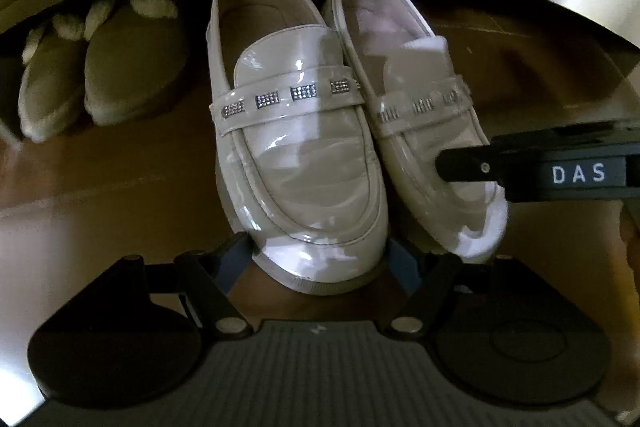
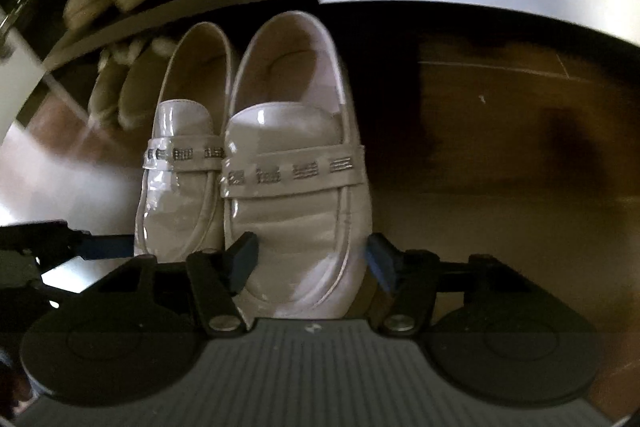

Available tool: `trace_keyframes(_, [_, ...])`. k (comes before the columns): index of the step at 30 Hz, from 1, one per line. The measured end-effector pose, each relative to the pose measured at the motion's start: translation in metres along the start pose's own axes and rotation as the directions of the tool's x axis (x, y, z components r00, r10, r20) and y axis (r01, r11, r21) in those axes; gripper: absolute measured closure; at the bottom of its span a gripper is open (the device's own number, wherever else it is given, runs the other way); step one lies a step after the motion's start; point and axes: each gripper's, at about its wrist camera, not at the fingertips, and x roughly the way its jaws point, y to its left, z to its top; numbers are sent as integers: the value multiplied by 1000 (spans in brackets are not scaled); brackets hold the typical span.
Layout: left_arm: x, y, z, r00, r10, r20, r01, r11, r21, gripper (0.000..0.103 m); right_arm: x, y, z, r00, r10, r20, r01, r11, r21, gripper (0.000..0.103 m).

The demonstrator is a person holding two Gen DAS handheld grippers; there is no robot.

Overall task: Organize scattered shoes
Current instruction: 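Push the loafers into the bottom compartment beside the fleece slippers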

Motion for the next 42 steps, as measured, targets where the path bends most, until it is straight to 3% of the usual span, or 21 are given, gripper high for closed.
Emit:
trace_keyframes(11, [20,26,39,999,23,29,-24,999,38,27,23,23,16,990,-100,103,89,991,105,47])
trace_keyframes(15, [18,30,38,998,40,41,-41,999,25,32,34,28,28,983,-121,137,103,985,136,45])
trace_keyframes(19, [6,32,19,999,15,44,-15,1000,6,38,32,25,29,982,-80,168,71,996,60,43])
trace_keyframes(23, [8,37,4,999,-15,35,15,1000,-2,45,7,24,7,983,-67,169,78,995,-57,44])
trace_keyframes(26, [13,33,4,999,-23,21,23,1000,2,56,4,30,-10,993,-43,114,56,992,-112,64])
trace_keyframes(29, [15,28,12,1000,-8,27,7,999,35,59,15,35,-18,997,-26,74,38,986,-165,69])
trace_keyframes(33, [20,30,15,999,22,28,-24,997,70,58,24,38,-18,997,-19,76,32,985,-172,67])
trace_keyframes(42, [29,31,21,999,16,35,-19,996,82,58,25,38,-12,994,-27,105,39,993,-116,66])
